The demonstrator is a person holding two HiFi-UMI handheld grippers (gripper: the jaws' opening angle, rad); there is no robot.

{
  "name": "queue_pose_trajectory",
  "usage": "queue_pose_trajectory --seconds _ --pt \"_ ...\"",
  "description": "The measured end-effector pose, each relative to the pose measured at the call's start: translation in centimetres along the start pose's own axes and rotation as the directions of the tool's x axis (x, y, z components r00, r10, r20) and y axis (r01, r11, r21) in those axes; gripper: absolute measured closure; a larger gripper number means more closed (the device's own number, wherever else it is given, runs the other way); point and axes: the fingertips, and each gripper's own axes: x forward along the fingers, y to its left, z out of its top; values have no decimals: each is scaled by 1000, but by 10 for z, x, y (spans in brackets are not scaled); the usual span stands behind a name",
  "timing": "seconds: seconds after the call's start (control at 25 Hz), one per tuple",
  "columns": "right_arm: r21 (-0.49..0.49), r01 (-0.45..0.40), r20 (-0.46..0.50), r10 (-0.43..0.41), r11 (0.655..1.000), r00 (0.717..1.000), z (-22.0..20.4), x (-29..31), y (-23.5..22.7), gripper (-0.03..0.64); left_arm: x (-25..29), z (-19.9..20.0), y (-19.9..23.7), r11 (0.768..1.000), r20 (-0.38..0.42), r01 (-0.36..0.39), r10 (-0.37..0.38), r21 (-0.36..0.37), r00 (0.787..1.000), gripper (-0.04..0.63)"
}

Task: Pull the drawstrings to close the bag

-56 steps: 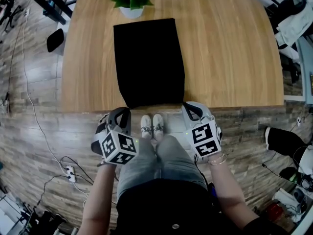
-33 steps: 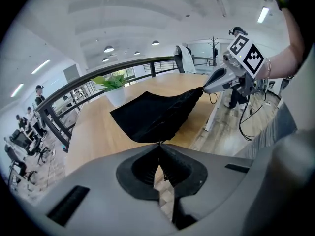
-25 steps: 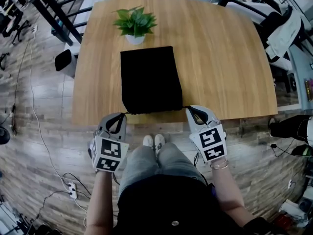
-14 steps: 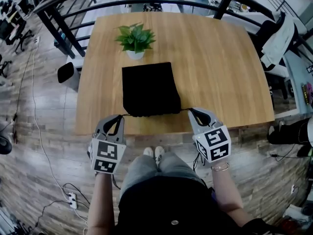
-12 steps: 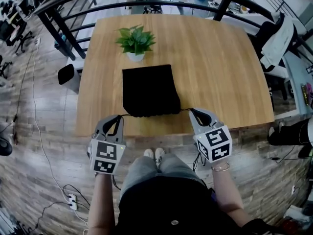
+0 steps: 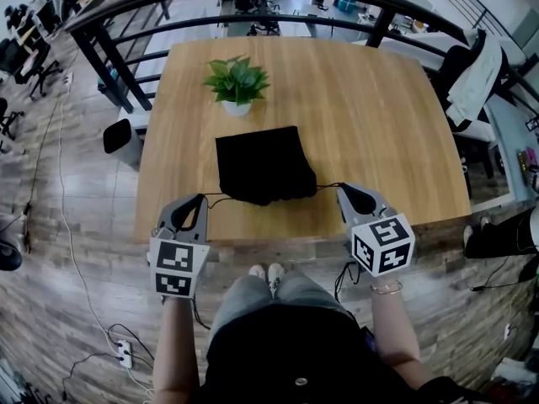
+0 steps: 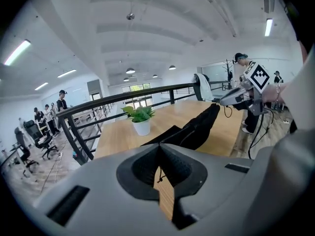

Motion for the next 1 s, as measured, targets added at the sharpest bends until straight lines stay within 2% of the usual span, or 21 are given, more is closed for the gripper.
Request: queue_pose_trajectory --seconds 0.36,1.0 --pt "15 21 54 -21 1000 998 20 -12 -15 617 -13 6 18 999 28 -52 53 -5 998 577" --pt "9 37 80 -38 999 996 35 -23 -23 617 -29 8 47 991 44 -133 134 -21 990 577"
